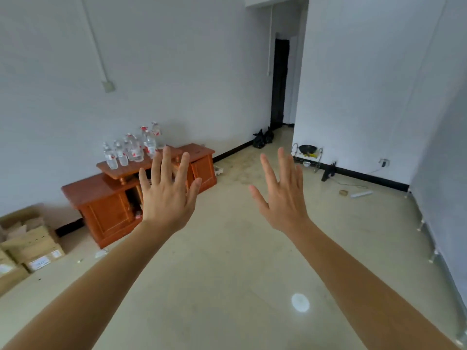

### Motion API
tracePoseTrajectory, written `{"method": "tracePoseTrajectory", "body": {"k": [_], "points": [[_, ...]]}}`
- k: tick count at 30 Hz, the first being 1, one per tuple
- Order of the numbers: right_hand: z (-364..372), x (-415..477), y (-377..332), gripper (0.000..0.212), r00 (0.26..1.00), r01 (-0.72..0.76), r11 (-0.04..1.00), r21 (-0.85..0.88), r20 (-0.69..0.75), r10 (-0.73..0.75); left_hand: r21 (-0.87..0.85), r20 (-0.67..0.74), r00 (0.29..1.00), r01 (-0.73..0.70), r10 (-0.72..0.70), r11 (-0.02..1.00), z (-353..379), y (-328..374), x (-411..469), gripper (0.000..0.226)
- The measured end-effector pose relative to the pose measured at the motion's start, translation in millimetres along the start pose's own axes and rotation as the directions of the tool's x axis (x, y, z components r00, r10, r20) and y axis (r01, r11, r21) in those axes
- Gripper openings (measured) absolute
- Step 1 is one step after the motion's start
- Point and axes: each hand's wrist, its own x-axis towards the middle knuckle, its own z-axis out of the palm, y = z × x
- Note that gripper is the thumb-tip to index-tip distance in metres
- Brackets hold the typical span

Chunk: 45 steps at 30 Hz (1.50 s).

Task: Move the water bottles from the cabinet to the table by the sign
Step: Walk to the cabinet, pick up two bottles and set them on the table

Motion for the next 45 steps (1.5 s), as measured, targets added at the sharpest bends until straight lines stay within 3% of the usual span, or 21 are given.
{"method": "tracePoseTrajectory", "body": {"k": [14,25,35,45], "points": [[245.3,274.2,-12.1,0.076,0.973,0.201,0.941,0.273,0.052,-0.223,0.217,-0.071,0.965,0.260,-0.251,0.941,106.1,-117.1,211.8,0.072],[486.5,420.0,-111.3,0.078,0.910,0.328,0.894,0.306,0.152,-0.385,0.254,-0.045,0.920,0.388,-0.390,0.886,242.5,-314.6,333.4,0.071],[636.6,590.1,-176.0,0.082,0.927,0.253,0.913,0.320,0.188,-0.323,0.218,0.026,0.908,0.402,-0.417,0.889,335.2,-477.7,501.5,0.074],[873.6,717.5,-206.9,0.084,0.907,0.204,0.878,0.434,0.255,-0.336,0.237,0.161,0.869,0.427,-0.469,0.873,495.9,-622.6,642.5,0.080]]}}
